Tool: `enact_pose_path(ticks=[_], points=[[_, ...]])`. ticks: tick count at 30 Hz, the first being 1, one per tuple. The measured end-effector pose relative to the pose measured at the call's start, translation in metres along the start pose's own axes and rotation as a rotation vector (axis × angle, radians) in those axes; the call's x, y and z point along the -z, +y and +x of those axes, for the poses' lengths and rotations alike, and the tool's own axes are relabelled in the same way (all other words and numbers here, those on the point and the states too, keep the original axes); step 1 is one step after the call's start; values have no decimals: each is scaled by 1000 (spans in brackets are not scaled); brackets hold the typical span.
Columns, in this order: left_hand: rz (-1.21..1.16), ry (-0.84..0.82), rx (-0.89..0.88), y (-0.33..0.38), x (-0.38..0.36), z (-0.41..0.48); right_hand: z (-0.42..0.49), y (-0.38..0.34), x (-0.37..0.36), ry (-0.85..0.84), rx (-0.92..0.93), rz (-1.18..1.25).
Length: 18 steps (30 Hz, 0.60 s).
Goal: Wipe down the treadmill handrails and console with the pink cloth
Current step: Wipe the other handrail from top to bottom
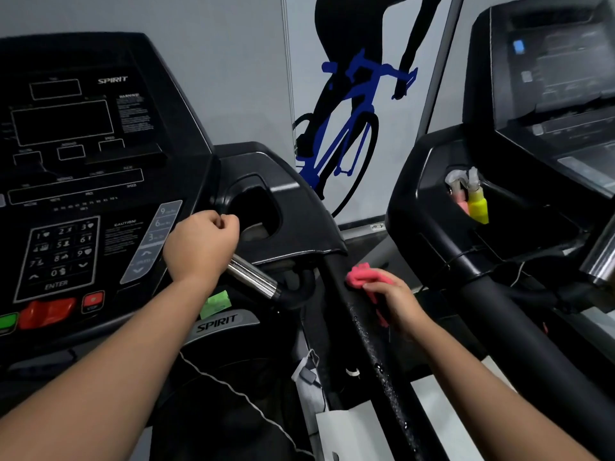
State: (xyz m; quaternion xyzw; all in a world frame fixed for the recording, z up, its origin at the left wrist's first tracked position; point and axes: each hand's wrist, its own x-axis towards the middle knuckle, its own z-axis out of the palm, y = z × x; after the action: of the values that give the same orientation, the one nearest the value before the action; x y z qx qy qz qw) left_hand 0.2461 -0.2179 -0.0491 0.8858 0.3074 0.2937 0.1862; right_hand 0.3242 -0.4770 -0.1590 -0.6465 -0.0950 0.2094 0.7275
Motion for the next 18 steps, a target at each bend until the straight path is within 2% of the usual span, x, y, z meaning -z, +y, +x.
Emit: enact_pose_path(ticks=[3,7,13,16,18], points=[[15,-5,11,0,0,-1,9,10,2,93,-174,128],[15,-12,2,0,0,-1,34,5,-5,160,-312,258],[36,-15,-1,-2,-1,1,32,17,1,74,-570,322],[36,-14,-12,-2,-1,1,22,17,4,41,-559,216],[39,-10,-13,-1,-1,2,28,11,2,44,-353,131]])
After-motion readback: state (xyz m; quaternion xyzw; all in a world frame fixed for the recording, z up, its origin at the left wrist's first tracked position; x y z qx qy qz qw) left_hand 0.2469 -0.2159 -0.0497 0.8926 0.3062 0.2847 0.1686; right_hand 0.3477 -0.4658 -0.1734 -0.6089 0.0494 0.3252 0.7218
